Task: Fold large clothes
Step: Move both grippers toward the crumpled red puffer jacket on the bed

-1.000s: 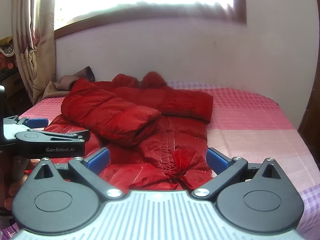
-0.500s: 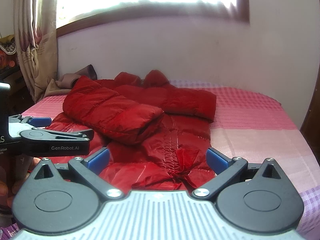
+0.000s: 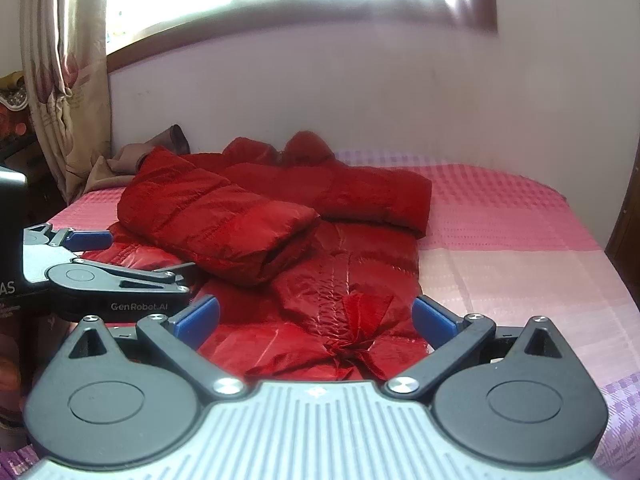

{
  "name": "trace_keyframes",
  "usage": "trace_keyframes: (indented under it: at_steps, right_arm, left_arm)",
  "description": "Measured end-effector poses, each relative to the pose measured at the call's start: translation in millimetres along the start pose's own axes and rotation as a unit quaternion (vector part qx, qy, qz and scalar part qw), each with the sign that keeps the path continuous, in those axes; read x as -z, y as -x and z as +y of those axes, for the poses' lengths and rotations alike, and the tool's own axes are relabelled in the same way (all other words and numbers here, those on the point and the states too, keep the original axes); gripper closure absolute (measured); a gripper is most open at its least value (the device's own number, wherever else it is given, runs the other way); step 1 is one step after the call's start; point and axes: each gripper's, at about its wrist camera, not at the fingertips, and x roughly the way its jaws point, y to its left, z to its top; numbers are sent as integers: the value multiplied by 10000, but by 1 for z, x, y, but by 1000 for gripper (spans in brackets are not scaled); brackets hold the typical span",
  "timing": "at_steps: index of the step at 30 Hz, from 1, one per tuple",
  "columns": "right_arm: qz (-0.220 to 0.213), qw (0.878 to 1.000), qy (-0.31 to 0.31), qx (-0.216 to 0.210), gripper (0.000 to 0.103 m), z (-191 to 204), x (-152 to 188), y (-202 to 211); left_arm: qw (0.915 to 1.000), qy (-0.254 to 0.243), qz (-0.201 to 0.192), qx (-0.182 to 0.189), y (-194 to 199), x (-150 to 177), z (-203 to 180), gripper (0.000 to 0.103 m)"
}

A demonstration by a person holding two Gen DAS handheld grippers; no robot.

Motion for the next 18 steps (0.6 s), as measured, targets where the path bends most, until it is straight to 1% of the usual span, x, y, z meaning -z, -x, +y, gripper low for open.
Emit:
trace_keyframes:
  at_steps: [7, 11, 18]
  right_arm:
    - [87, 9997, -220, -37, 0, -16, 0, -15]
    - [137, 9996, -242, -60, 0, -21, 1, -22]
    - [168, 9992, -356, -66, 0, -32, 1, -29]
  left_arm:
    - [9998, -131, 59, 171, -16, -2, -9, 0]
    - [9993, -229, 88, 293, -24, -6, -17, 0]
    - [9984, -392, 149, 376, -36, -17, -35, 0]
